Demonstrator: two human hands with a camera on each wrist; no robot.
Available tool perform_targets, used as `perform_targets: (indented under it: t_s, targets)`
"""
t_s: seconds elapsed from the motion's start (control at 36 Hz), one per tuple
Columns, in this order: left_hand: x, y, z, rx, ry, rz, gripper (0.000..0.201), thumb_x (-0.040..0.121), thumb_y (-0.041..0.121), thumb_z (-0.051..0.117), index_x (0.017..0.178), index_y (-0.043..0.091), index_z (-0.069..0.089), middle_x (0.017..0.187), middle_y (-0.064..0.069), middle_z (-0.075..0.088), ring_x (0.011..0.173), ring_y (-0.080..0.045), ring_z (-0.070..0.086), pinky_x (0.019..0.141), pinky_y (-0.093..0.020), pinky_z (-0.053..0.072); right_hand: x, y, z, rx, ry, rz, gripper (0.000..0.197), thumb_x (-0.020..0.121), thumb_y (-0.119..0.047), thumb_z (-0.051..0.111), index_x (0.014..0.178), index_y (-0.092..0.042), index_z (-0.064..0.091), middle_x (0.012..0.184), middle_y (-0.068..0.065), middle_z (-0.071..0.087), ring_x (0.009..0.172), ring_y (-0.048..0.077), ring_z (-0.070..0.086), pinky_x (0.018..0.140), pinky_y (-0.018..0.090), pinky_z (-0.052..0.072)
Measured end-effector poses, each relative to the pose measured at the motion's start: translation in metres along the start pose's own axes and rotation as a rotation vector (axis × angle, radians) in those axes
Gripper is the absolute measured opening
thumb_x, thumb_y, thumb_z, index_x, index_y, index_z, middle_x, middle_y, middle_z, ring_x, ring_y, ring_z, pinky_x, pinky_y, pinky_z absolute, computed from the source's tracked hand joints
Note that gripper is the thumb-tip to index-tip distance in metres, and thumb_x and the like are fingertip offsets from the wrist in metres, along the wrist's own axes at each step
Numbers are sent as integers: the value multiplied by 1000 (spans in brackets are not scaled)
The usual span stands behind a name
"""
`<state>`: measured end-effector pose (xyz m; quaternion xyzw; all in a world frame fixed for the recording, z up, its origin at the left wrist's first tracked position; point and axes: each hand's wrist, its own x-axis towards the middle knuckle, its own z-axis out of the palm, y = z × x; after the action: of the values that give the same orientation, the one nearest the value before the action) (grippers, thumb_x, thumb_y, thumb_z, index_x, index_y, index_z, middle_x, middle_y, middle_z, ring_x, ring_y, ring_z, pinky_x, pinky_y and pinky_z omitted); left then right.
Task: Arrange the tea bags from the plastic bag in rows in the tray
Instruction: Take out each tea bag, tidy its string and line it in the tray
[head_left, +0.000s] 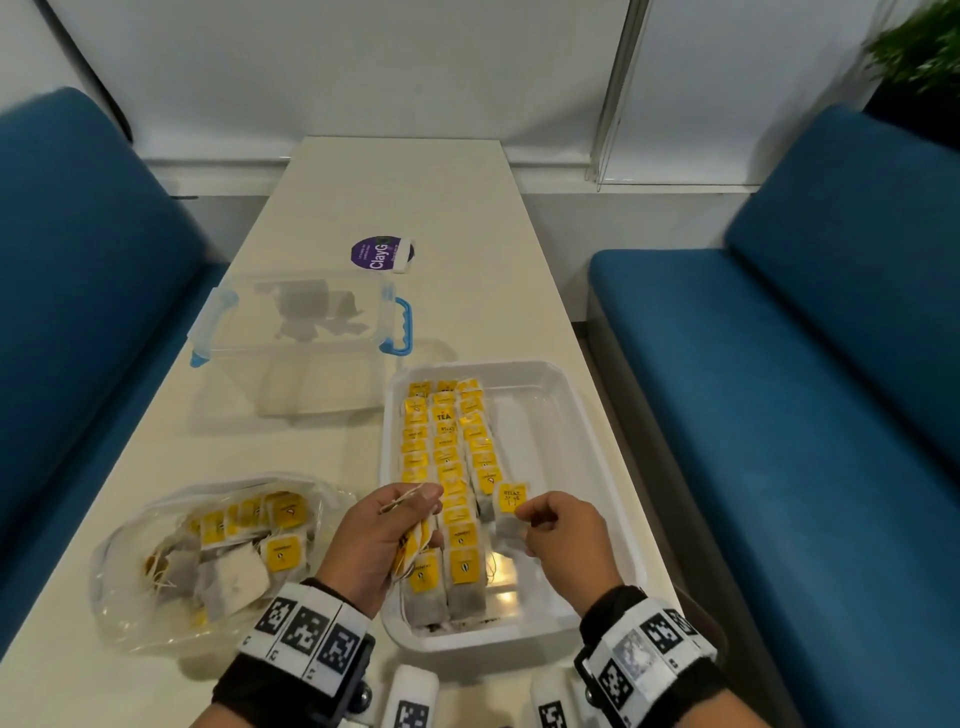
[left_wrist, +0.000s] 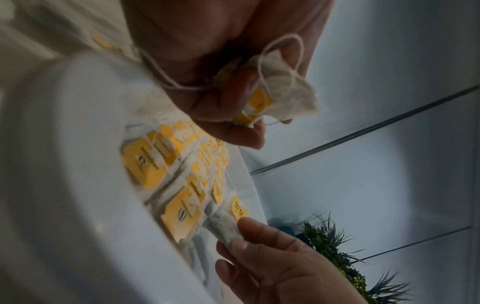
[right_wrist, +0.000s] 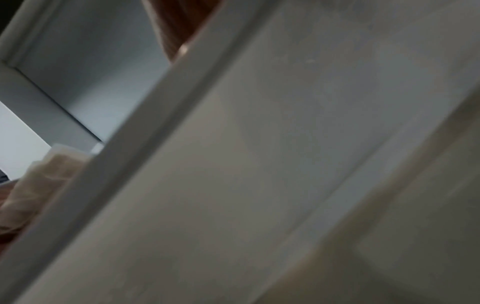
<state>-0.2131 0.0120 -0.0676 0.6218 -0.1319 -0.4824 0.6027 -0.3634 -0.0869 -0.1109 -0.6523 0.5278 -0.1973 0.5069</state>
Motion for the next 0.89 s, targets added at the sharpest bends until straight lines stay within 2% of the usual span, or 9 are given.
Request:
perform_targets:
  t_s: [0.08,0.19,0.28,0.42,0.53,0.58,0.72,0.81,0.89]
  targets:
    - [1,-1,-2,24,-9,-2,13,86,17,62,86,5,63,76,-8,64,46,-10,59,35,-15,35,3,0,6,-66,-24,-37,34,83,11,48,85,-18,66,85,-6,61,87,15,60,85,28,53]
    - [5,-3,-5,86,-4,-9,16,85,23,64,83,8,65,67,-7,65,49,-13,57,37,-14,31,2,3,8,-137,-96,-122,28,87,5,52,100,-16,66,98,-6,61,92,7,57,74,4,43]
    - [6,-4,-6,120,10,-6,14,85,25,65,83,11,66,69,-5,66,49,-11,58,38,-15,30,1,3,7,-162,-142,-163,27,88,3,51,101,-18,64,98,-8,60,87,-2,54,71,-2,40]
    - [7,-6,-6,158,11,14,17,84,27,65,85,10,67,67,-4,66,49,-11,58,37,-16,30,3,3,9,-198,-207,-186,27,91,-1,49,103,-23,61,101,-11,56,88,1,53,71,1,40]
    - [8,-8,-7,149,0,14,19,84,25,65,88,6,67,69,-4,66,49,-12,58,37,-16,29,3,3,8,-260,-272,-167,35,93,-4,47,125,-18,53,123,-5,50,107,10,50,91,15,39]
    - [9,-8,-8,151,-5,10,21,84,26,65,89,6,67,71,-7,66,50,-13,58,38,-15,29,3,2,7,-285,-302,-152,39,93,-4,46,129,-17,48,129,-3,46,114,13,48,94,18,38]
    - [10,-9,-9,146,-15,13,22,84,25,64,90,5,67,73,-10,65,49,-12,58,38,-15,29,4,4,7,-293,-316,-145,38,93,2,43,128,-14,46,126,-3,39,103,8,44,76,0,36]
    - [10,-10,-9,147,-18,19,20,85,24,64,90,5,67,74,-8,65,49,-13,58,37,-15,29,4,7,7,-298,-294,-142,39,92,2,44,127,-15,47,128,0,38,96,7,46,81,5,37]
    - [10,-10,-10,157,-18,20,19,85,25,64,87,6,67,73,-11,64,50,-15,56,37,-15,29,3,8,7,-250,-253,-132,40,92,3,44,126,-17,49,124,-1,37,93,5,48,73,2,40]
